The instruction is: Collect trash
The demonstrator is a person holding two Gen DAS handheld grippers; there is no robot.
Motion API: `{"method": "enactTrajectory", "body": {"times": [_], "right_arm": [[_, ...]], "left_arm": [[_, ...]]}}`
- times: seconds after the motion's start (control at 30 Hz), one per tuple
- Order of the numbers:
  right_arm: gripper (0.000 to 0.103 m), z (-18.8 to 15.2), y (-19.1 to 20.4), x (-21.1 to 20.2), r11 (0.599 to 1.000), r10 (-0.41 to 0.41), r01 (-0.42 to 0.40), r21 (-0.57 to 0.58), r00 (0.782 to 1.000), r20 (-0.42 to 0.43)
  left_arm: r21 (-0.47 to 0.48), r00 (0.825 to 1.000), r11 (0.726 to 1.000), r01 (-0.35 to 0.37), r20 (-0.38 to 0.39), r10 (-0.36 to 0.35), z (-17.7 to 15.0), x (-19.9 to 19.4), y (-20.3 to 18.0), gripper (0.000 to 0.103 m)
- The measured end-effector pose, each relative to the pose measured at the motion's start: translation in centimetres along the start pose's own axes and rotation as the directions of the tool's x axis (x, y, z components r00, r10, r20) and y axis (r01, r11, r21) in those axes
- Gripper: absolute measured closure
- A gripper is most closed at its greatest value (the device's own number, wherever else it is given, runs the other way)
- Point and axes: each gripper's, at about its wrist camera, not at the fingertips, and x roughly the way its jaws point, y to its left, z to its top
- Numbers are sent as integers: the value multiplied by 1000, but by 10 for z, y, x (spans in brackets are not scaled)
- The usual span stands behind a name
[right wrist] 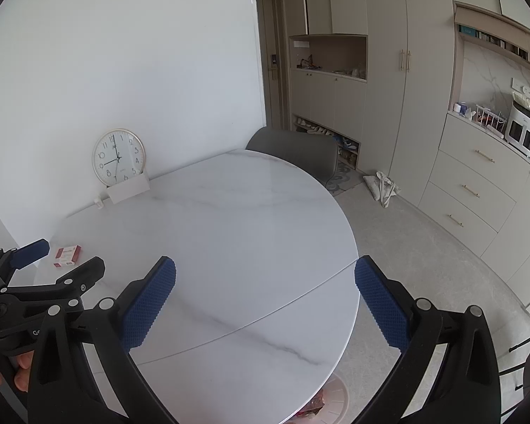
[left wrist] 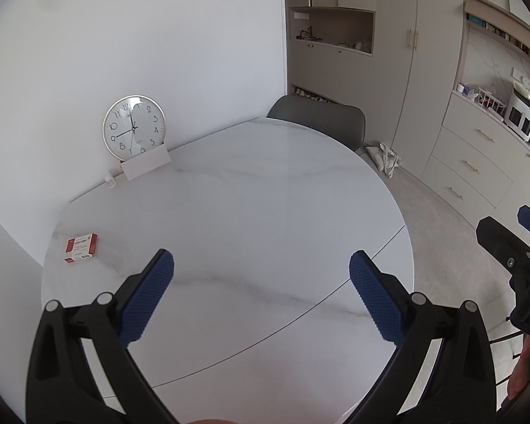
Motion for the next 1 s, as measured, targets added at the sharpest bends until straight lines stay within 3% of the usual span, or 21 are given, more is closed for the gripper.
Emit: {"method": "enactTrajectory", "body": {"times": [1.0], "right_arm": [[2, -4, -7, 3, 1000, -5, 5, 13, 1000, -15]], "left_arm": [[25, 1000, 1000, 9, -8, -8, -2, 7, -10, 8]]}}
